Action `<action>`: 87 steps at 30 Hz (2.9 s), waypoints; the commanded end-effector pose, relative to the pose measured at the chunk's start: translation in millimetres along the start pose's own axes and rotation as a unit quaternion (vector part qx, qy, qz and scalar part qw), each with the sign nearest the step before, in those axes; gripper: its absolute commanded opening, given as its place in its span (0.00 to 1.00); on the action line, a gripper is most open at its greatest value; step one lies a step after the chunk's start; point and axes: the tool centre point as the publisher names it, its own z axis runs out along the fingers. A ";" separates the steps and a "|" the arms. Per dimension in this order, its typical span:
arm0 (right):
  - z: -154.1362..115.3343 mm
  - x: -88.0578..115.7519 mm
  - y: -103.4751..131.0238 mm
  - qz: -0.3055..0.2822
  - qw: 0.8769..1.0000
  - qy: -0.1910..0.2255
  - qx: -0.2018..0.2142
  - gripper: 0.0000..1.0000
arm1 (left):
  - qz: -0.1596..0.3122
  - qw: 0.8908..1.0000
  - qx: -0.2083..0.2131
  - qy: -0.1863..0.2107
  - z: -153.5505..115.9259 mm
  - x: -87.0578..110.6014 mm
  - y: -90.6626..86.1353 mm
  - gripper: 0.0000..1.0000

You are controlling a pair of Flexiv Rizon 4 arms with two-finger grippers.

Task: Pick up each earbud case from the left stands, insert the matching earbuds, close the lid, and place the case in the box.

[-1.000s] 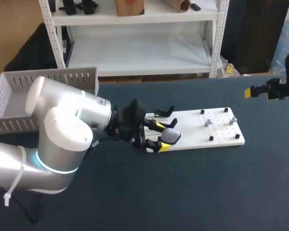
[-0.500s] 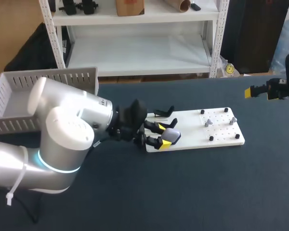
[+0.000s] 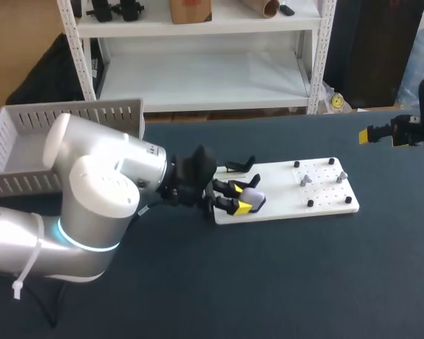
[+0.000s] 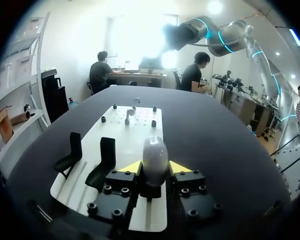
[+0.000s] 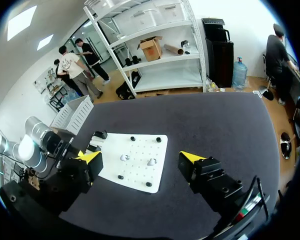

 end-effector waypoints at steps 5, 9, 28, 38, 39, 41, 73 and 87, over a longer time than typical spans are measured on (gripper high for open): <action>0.1 -0.3 0.1 0.000 1.000 0.001 0.001 1.00 | 0.000 1.000 0.005 0.001 3.4 2.4 2.3 0.05; 0.1 -0.3 0.1 0.000 1.000 0.001 0.001 1.00 | -0.002 1.000 0.002 0.003 0.9 4.4 3.6 0.00; 0.1 -0.3 0.1 0.000 1.000 0.001 0.001 1.00 | 0.001 1.000 -0.004 0.026 -4.9 4.7 11.9 0.00; 0.1 -0.3 0.1 0.000 1.000 0.001 0.001 1.00 | 0.021 1.000 0.000 0.003 -15.5 -8.5 0.8 0.00; 0.1 -0.3 0.1 0.000 1.000 0.001 0.001 1.00 | 0.024 1.000 -0.001 0.001 -17.1 -10.7 -1.1 0.00; 0.1 -0.3 0.1 0.000 1.000 0.001 0.001 1.00 | 0.029 1.000 -0.002 -0.004 -20.5 -15.1 -4.9 0.00; 36.3 41.5 92.6 -0.037 0.997 0.067 0.020 1.00 | 0.096 0.993 -0.033 -0.058 0.9 -114.1 31.7 0.00; 51.8 43.6 113.0 -0.051 0.995 0.085 0.005 1.00 | 0.105 0.993 -0.014 -0.057 8.9 -116.1 27.1 0.00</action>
